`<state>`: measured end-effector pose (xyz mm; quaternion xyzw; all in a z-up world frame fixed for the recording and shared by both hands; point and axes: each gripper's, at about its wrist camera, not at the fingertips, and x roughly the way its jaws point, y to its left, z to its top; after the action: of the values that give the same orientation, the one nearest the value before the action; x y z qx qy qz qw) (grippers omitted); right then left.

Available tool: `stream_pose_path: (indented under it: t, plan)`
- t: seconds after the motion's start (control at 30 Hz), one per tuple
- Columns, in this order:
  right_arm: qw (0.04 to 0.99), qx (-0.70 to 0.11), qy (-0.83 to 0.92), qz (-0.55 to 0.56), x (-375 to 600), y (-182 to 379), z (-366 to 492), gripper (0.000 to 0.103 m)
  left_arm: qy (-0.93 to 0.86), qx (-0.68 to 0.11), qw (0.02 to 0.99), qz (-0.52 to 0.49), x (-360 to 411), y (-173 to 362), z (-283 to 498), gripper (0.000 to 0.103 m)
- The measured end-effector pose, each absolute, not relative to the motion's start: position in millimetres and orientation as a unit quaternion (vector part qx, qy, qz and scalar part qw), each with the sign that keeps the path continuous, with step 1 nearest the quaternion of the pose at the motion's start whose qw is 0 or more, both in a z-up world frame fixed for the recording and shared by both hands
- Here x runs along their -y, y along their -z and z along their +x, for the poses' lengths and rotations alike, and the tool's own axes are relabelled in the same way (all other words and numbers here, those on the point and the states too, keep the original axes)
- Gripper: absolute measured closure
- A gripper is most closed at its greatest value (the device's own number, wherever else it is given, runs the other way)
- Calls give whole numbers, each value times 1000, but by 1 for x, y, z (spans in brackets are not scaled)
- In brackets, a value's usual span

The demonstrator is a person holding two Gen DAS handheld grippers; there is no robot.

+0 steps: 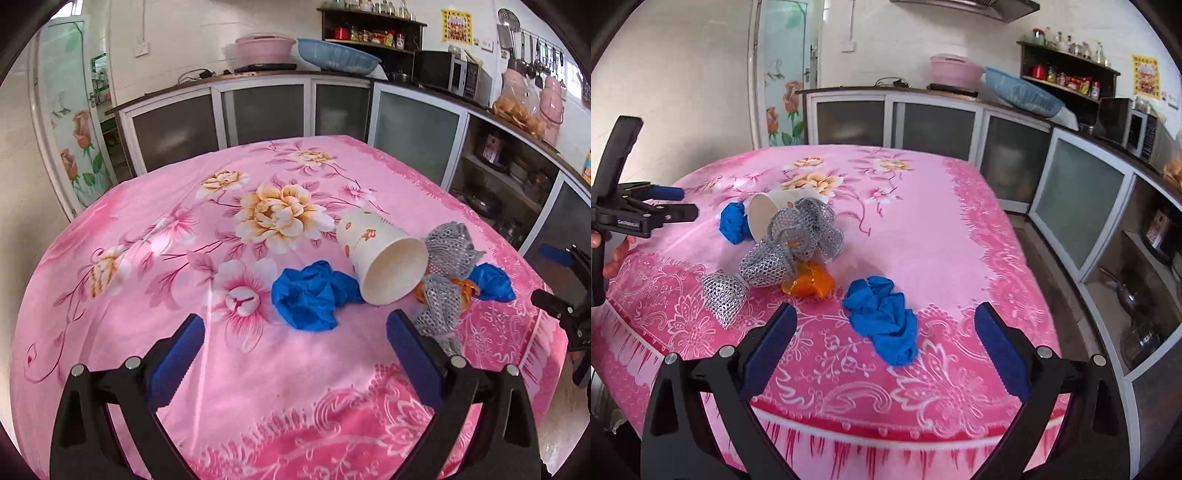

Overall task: Collect trash
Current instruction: 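Turn both tools back toward the table, then grasp a blue glove with the left tool while the right tool grasps another blue glove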

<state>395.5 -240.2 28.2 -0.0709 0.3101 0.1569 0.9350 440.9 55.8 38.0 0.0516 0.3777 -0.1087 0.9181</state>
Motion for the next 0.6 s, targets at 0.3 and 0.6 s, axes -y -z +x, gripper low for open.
stream_pose_path:
  t: [0.3,0.6]
  plan:
    - [921,-346,-157,-83,230,-6,429,17,113,-416,901,46,-47,-17,484,8]
    - [905,-387,-157,-78,232,13,449,33,122,-444,887,18,-44,2,511,8]
